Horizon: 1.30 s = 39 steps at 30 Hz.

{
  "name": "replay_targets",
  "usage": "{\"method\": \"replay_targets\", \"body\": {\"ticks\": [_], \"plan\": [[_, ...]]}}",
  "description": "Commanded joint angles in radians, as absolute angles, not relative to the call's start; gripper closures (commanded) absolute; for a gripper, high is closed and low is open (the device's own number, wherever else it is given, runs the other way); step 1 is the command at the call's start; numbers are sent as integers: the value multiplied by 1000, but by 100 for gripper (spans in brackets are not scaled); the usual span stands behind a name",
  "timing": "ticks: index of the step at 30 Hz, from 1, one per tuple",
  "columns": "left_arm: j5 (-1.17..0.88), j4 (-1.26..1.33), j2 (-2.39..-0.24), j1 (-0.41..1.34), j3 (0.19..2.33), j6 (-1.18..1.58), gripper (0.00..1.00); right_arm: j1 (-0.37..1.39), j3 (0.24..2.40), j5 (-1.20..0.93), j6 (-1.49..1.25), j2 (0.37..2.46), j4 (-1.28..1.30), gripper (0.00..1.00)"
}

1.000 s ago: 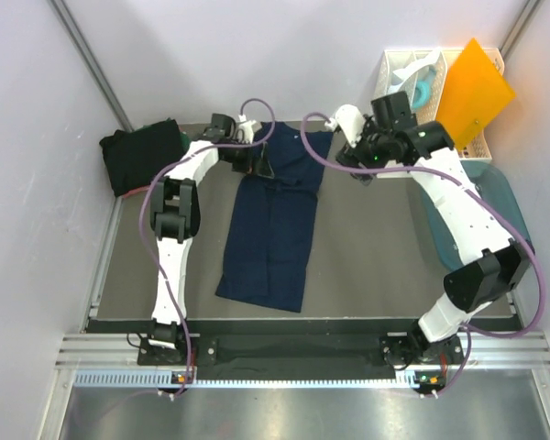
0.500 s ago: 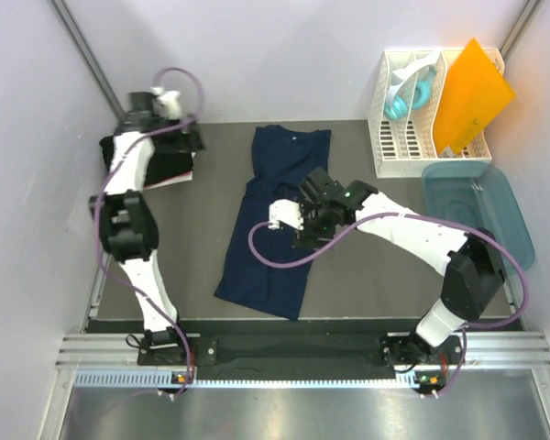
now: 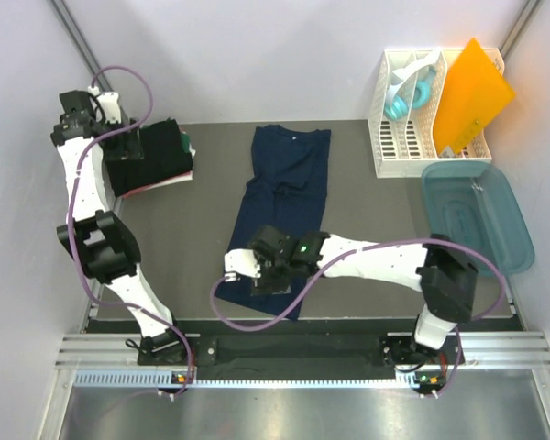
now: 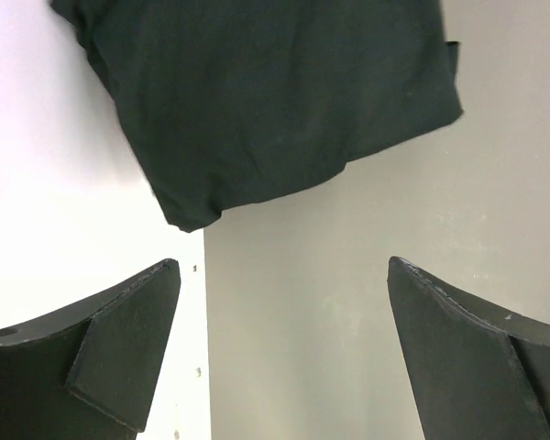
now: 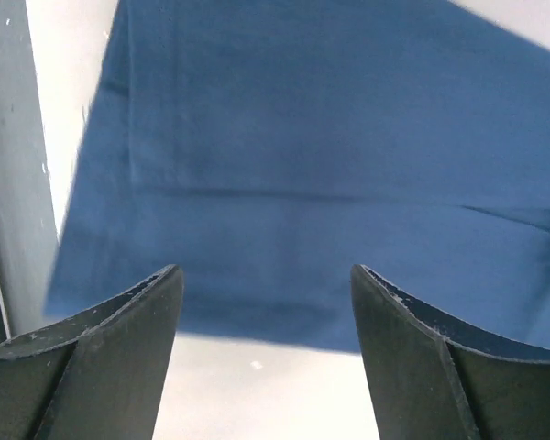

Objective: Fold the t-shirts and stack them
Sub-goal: Rotate the tshirt 90 degrees, then grab the bottom of the folded rectangular tshirt with right arm

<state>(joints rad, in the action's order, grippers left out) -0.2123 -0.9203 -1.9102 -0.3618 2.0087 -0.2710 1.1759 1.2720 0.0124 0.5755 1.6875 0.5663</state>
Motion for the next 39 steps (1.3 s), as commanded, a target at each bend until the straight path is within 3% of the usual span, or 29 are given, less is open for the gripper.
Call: {"method": "replay_targets", "body": {"ticks": [1, 15, 25, 34, 38, 39], "plan": [[-195, -939, -1818, -356, 2051, -318, 1, 1259, 1324, 106, 439, 1790, 479, 26], [-207, -927, -1810, -356, 2028, -331, 1, 1382, 1413, 163, 393, 1980, 433, 25], [-175, -923, -1818, -354, 2057, -380, 1, 1378, 1381, 215, 358, 2025, 396, 25], [-164, -913, -1844, -356, 2083, -399, 1, 1361, 1286, 236, 288, 1985, 371, 31], [-161, -920, -1858, -356, 2109, -402, 1, 1359, 1262, 196, 275, 1967, 380, 46], [-160, -919, -1861, -354, 2114, -405, 1, 1359, 1252, 187, 278, 1960, 383, 63]]}}
